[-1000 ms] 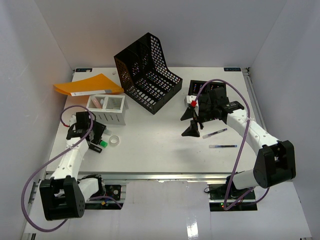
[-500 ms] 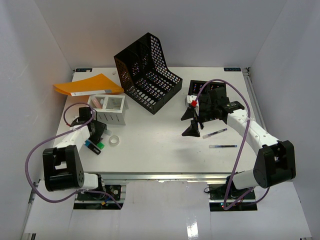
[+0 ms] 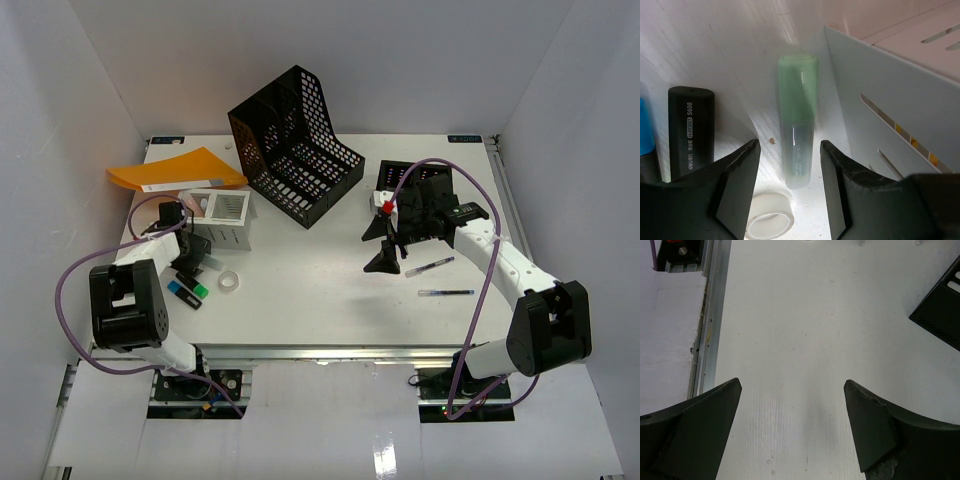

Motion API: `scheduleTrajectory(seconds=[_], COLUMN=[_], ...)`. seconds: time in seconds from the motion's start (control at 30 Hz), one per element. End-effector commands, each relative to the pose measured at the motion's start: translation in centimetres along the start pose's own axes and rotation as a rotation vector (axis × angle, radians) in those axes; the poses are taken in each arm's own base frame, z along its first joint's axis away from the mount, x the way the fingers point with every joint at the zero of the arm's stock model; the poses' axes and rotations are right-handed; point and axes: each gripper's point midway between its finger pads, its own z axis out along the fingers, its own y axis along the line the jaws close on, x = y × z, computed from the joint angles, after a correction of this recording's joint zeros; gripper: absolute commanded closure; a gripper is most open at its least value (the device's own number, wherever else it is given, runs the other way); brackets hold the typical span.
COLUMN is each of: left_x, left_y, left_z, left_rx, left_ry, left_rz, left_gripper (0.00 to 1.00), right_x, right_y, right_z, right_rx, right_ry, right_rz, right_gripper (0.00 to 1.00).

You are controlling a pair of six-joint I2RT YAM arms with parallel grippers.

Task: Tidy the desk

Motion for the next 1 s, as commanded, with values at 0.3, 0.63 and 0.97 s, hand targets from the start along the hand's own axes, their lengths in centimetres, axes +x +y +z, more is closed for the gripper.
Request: scheduleTrajectory(seconds=[0.3, 0.63, 0.97], left_x=[1.8, 2.2, 1.3], left_y=[3.7, 5.3, 3.4], left_z=[0.2, 0.1, -0.2], left_rx=[-0.161, -0.238, -0.163], left_ry=[0.093, 0.122, 0.099], left_rz=[0.062, 0.108, 0.127], left_gripper=[0.4, 0.43, 0.66], right_x=[-0.3, -0.6, -0.4], right_y=[0.4, 0.6, 0.6], right_z=[-0.1, -0.2, -0.1], right_rx=[-0.016, -0.018, -0.021], right_ry=[-0.025, -0.032, -0.031], right_rz=[-0.025, -0.037, -0.032], right_gripper=[0.1, 0.1, 0.1])
